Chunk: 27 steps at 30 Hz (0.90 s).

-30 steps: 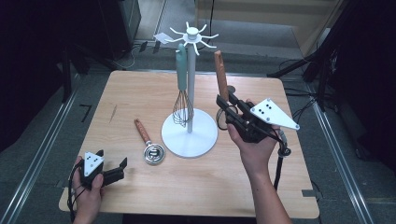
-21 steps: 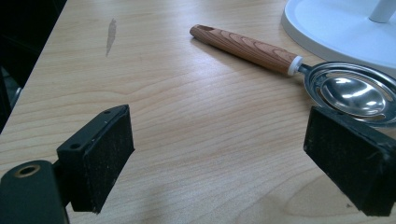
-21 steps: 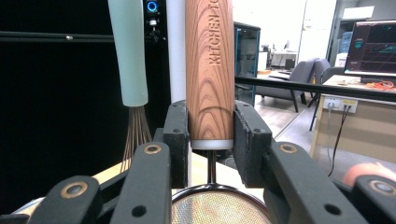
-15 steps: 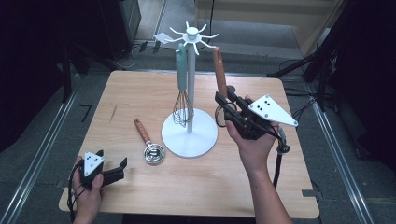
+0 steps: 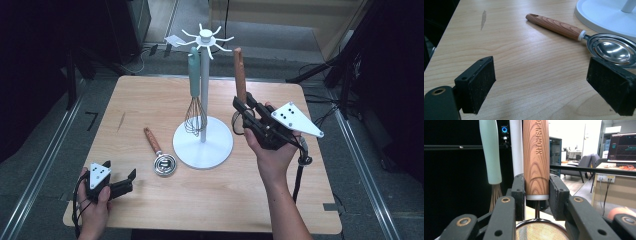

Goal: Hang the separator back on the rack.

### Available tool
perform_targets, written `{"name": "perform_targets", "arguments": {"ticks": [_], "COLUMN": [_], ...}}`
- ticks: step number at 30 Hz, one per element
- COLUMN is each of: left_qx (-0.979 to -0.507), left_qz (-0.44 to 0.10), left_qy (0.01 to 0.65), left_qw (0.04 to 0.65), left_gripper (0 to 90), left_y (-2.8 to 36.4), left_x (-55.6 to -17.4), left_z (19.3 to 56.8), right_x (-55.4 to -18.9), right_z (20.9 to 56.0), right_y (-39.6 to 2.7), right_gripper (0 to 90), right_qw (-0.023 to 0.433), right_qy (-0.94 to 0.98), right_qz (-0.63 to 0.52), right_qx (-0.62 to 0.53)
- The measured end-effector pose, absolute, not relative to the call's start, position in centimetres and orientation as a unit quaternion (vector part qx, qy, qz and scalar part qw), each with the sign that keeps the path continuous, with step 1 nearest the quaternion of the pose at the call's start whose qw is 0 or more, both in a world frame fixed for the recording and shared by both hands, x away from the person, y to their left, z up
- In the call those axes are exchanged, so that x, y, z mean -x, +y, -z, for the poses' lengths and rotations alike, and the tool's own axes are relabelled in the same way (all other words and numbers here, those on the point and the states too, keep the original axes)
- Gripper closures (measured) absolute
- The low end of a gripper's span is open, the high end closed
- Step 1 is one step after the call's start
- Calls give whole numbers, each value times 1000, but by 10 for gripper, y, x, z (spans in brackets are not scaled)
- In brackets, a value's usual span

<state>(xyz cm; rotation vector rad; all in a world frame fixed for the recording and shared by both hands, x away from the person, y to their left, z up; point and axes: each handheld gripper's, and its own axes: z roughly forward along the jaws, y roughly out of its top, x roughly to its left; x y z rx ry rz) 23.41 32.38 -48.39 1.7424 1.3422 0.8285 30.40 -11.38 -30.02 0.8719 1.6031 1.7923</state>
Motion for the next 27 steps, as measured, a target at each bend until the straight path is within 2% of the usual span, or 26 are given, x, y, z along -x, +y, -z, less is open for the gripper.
{"name": "perform_targets", "arguments": {"ticks": [27], "left_qx": [-684], "left_qz": [-326], "left_qy": [526], "left_qw": [386], "left_gripper": [83], "left_y": [324], "left_x": [-234], "left_z": [484], "right_x": [-317], "right_z": [293], "right_y": [-95], "right_gripper": [710], "right_qw": [276], "right_qy": [621], "right_qz": [-660], "right_qx": [-320]}}
